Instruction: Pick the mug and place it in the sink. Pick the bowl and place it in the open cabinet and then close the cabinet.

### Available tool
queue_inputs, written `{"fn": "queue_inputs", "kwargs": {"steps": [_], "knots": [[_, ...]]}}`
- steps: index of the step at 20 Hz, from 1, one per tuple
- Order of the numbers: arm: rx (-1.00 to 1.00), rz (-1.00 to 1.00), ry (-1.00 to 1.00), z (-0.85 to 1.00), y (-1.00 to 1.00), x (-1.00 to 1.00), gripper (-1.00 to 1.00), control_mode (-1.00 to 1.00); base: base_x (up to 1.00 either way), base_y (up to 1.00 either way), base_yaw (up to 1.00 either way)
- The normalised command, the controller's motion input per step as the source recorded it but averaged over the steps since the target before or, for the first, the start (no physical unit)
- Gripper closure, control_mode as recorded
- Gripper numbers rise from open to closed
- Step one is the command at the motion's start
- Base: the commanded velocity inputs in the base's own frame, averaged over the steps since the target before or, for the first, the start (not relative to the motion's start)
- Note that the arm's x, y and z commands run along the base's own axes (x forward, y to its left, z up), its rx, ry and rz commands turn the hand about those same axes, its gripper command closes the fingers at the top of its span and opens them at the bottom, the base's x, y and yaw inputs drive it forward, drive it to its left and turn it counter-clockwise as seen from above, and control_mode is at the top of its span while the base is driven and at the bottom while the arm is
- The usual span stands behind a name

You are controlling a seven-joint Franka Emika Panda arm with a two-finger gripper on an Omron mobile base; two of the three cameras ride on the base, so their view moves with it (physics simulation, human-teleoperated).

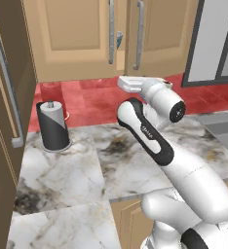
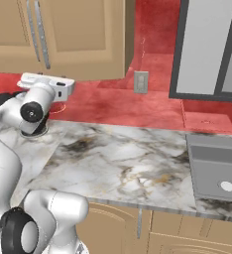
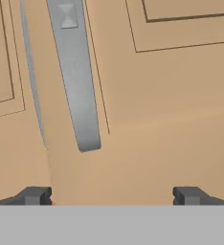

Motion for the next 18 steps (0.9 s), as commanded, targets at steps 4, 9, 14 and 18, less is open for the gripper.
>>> {"fn": "queue_inputs", "kwargs": {"steps": [4,9,14,18], "knots": [[-0.02,-0.11,0.0,-0.08,0.48,0.29,-1.0,-1.0,0.0,0.0,0.0],[-0.03,-0.09,0.0,-0.06,0.36,0.37,-1.0,-1.0,0.0,0.0,0.0],[-0.05,-0.1,0.0,-0.03,0.5,0.46,-1.0,-1.0,0.0,0.0,0.0],[-0.06,-0.1,0.0,-0.08,0.66,0.52,-1.0,-1.0,0.0,0.0,0.0]]}}
